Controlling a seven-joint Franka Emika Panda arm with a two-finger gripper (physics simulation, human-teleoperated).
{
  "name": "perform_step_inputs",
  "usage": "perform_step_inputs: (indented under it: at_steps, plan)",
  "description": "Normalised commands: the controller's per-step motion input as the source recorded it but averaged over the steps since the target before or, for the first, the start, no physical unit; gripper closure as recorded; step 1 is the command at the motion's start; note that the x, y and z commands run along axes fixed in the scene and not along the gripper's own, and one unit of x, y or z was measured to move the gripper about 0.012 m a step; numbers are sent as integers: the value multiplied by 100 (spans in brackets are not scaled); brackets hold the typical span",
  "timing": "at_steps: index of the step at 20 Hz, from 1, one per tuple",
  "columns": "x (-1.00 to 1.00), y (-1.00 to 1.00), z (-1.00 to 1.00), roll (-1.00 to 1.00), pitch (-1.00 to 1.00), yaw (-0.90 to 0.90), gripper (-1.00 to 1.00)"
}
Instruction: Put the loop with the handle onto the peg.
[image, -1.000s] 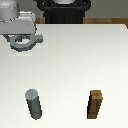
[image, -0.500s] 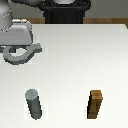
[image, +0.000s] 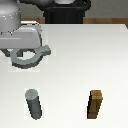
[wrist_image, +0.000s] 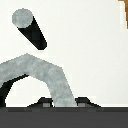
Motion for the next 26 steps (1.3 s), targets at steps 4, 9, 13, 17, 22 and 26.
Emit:
perform_step_inputs:
  at_steps: [4, 9, 13, 17, 22, 26]
  plan:
    - [100, 0, 0, 0, 0, 0, 100]
    - [80, 0, 0, 0, 0, 0, 100]
    - [0, 0, 0, 0, 0, 0, 100]
    - [0, 25, -50, 0, 0, 0, 100]
    - [-20, 20, -20, 0, 0, 0, 100]
    - [-25, 25, -75, 0, 0, 0, 100]
